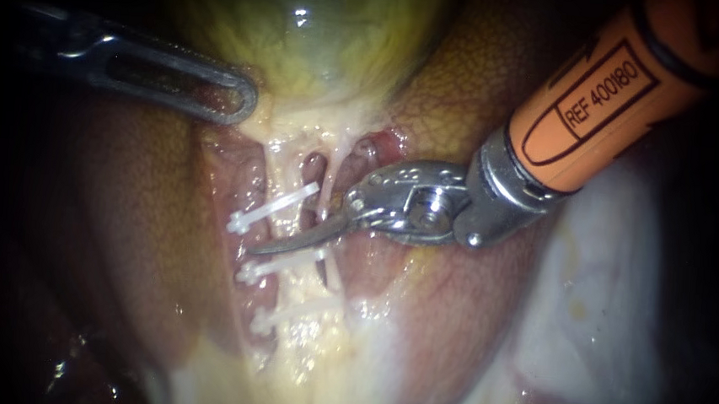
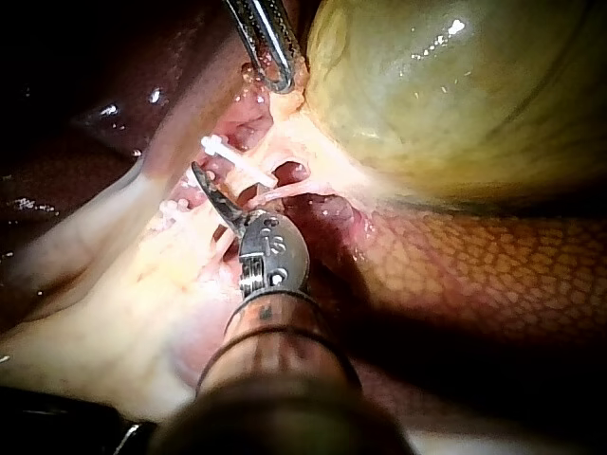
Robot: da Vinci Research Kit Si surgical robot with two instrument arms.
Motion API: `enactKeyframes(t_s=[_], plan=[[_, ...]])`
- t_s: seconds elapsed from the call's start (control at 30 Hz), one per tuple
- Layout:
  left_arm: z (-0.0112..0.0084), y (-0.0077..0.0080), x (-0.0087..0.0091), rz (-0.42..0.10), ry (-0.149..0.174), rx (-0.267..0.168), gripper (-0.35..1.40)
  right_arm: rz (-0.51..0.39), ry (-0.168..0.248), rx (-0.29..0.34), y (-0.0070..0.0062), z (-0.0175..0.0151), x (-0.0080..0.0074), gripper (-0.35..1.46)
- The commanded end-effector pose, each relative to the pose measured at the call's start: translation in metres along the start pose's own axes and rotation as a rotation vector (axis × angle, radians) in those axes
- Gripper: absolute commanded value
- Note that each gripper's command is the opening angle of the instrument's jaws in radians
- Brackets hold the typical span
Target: Go to the cutting position left tube
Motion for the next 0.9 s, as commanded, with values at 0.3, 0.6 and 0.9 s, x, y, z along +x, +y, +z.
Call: enactKeyframes(t_s=[0.3, 0.6, 0.9], plan=[[-0.0005, 0.0001, 0.0, 0.001, 0.002, 0.004, -0.35, -0.006, -0.034, 0.0, -0.0003, -0.0021, -0.0011, 1.24], [-0.0009, 0.0002, -0.0001, 0.0, 0.003, 0.006, -0.35, -0.008, -0.073, 0.01, -0.0009, -0.0051, -0.0018, 1.26], [-0.0011, 0.0002, -0.0002, 0.0, 0.004, 0.007, -0.35, -0.003, -0.087, 0.024, -0.0026, -0.0074, 0.0002, 1.26]])
